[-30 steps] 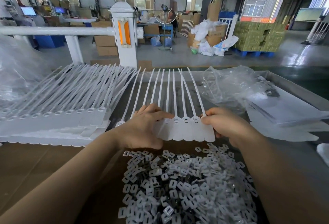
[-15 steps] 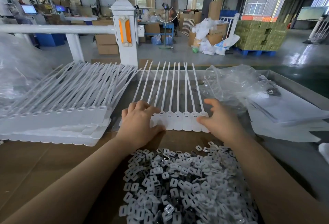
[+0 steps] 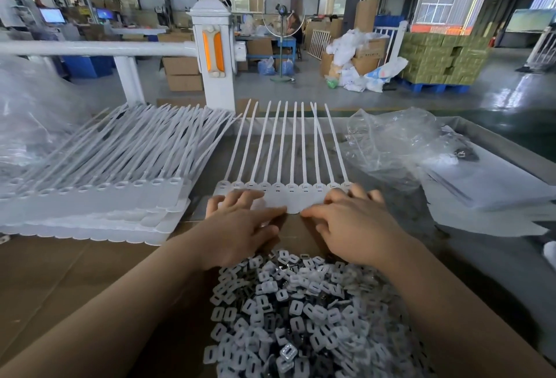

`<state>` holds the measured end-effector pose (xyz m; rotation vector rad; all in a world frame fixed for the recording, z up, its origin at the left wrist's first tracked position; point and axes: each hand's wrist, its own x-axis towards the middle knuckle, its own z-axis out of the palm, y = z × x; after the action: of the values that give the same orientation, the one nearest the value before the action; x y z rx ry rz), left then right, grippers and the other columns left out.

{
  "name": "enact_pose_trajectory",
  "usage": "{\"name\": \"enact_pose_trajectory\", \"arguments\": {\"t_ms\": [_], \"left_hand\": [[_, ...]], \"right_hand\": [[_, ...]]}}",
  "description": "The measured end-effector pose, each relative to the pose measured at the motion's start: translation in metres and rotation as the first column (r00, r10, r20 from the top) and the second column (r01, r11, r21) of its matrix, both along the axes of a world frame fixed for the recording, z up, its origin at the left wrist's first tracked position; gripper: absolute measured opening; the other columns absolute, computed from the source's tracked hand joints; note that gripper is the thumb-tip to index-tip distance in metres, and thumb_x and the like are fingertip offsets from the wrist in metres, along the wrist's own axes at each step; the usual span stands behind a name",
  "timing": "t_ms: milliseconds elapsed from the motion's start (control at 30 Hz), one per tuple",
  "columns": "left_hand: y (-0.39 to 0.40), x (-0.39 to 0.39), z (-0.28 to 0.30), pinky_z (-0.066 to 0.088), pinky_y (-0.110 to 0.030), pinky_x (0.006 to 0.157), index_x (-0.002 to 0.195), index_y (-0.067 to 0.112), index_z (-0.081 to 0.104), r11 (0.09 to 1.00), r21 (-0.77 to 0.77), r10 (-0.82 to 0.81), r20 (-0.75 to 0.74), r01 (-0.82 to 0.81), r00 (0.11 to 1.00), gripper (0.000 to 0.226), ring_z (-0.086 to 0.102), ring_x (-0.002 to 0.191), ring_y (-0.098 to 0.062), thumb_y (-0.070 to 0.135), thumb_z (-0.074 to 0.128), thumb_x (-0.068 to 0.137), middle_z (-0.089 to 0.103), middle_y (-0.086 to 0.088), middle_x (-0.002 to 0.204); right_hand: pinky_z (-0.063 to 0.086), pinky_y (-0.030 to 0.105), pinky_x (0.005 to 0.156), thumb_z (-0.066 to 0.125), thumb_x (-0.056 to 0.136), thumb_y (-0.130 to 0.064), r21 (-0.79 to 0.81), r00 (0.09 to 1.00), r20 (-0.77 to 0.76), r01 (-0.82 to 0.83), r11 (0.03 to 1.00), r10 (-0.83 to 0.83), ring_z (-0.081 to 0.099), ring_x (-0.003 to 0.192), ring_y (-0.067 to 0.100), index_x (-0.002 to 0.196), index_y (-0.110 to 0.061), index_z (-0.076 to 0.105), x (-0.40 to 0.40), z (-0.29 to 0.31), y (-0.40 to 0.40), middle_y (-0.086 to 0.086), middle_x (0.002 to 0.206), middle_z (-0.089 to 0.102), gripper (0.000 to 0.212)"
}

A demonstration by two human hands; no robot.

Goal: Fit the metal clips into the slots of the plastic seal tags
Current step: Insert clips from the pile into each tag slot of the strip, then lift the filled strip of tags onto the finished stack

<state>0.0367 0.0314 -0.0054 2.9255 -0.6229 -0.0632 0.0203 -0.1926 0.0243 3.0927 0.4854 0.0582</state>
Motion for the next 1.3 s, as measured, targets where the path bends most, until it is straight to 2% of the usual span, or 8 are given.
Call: {"name": "enact_pose_trajectory", "arguments": {"t_ms": [300,467,667,800,900,1000,1167,1300], "left_hand": [[-0.010,0.003,-0.004,-0.008,-0.049,0.115,0.151,0.053,0.010,0.998,-0.038,0.048,-0.036,-0.050,0.998,0.063,-0.014,0.149,-0.015,0.073,0.008,0.091,-0.001,0.008,0.165],[0.017,0.011,0.019,0.002,-0.056,0.117,0.152,0.050,0.006,0.973,0.014,0.227,0.167,-0.232,0.959,0.073,0.002,0.150,-0.025,0.073,0.032,0.087,0.008,0.006,0.163],[0.037,0.011,0.057,0.022,-0.056,0.112,0.148,0.035,0.033,0.894,-0.087,0.444,0.301,-0.440,0.844,0.074,0.028,0.142,-0.034,0.064,0.058,0.084,0.037,-0.006,0.153],[0.051,0.013,0.068,0.023,-0.061,0.111,0.146,0.032,0.033,0.829,0.061,0.528,0.239,-0.555,0.815,0.084,0.029,0.142,-0.039,0.075,0.056,0.078,0.038,-0.012,0.153],[0.075,0.018,0.062,0.021,-0.065,0.114,0.143,0.019,0.038,0.741,0.144,0.656,0.050,-0.656,0.753,0.089,0.032,0.141,-0.043,0.081,0.046,0.080,0.040,-0.017,0.152],[0.090,0.021,0.059,0.032,-0.061,0.110,0.136,0.014,0.048,0.750,0.015,0.659,-0.096,-0.661,0.746,0.082,0.048,0.127,-0.041,0.076,0.050,0.082,0.047,-0.018,0.145],[0.095,0.017,0.065,0.045,-0.044,0.094,0.126,0.017,0.060,0.745,-0.176,0.643,-0.066,-0.643,0.763,0.062,0.051,0.097,-0.027,0.058,0.071,0.080,0.059,-0.014,0.129],[0.098,0.017,0.066,0.049,-0.044,0.090,0.105,0.017,0.070,0.741,-0.223,0.632,-0.085,-0.633,0.770,0.049,0.057,0.093,-0.026,0.058,0.071,0.079,0.062,-0.003,0.097]], "right_hand": [[0.024,0.049,0.100,0.023,0.102,-0.051,-0.059,0.997,-0.028,0.070,0.996,-0.072,0.026,0.133,0.029,0.149,-0.051,0.020,0.005,-0.013,0.000,-0.004,0.152,0.032,0.047],[0.022,0.051,0.104,0.018,0.102,-0.054,-0.051,0.994,-0.059,0.088,0.995,-0.091,0.025,0.135,0.029,0.150,-0.052,0.015,0.008,-0.017,-0.003,-0.006,0.157,0.025,0.048],[0.020,0.052,0.107,0.015,0.102,-0.056,-0.048,0.992,-0.079,0.096,0.994,-0.099,0.022,0.138,0.031,0.151,-0.051,0.011,0.012,-0.020,-0.004,-0.006,0.161,0.018,0.050],[0.020,0.052,0.106,0.017,0.102,-0.057,-0.052,0.993,-0.066,0.096,0.994,-0.099,0.023,0.137,0.032,0.151,-0.050,0.012,0.012,-0.021,-0.004,-0.004,0.161,0.020,0.050],[0.021,0.051,0.104,0.019,0.101,-0.057,-0.053,0.995,-0.043,0.092,0.994,-0.094,0.024,0.136,0.032,0.151,-0.050,0.015,0.013,-0.022,-0.003,-0.003,0.160,0.023,0.050],[0.022,0.051,0.103,0.020,0.101,-0.057,-0.049,0.995,-0.033,0.088,0.995,-0.089,0.025,0.136,0.031,0.151,-0.049,0.016,0.014,-0.022,-0.002,-0.003,0.159,0.024,0.050],[0.021,0.050,0.105,0.020,0.101,-0.058,-0.036,0.995,-0.048,0.081,0.996,-0.082,0.023,0.137,0.031,0.151,-0.049,0.015,0.013,-0.024,-0.002,-0.004,0.161,0.021,0.051],[0.020,0.051,0.106,0.019,0.101,-0.058,-0.037,0.996,-0.053,0.072,0.997,-0.074,0.023,0.138,0.031,0.152,-0.048,0.015,0.012,-0.023,-0.001,-0.004,0.163,0.017,0.052]]}}
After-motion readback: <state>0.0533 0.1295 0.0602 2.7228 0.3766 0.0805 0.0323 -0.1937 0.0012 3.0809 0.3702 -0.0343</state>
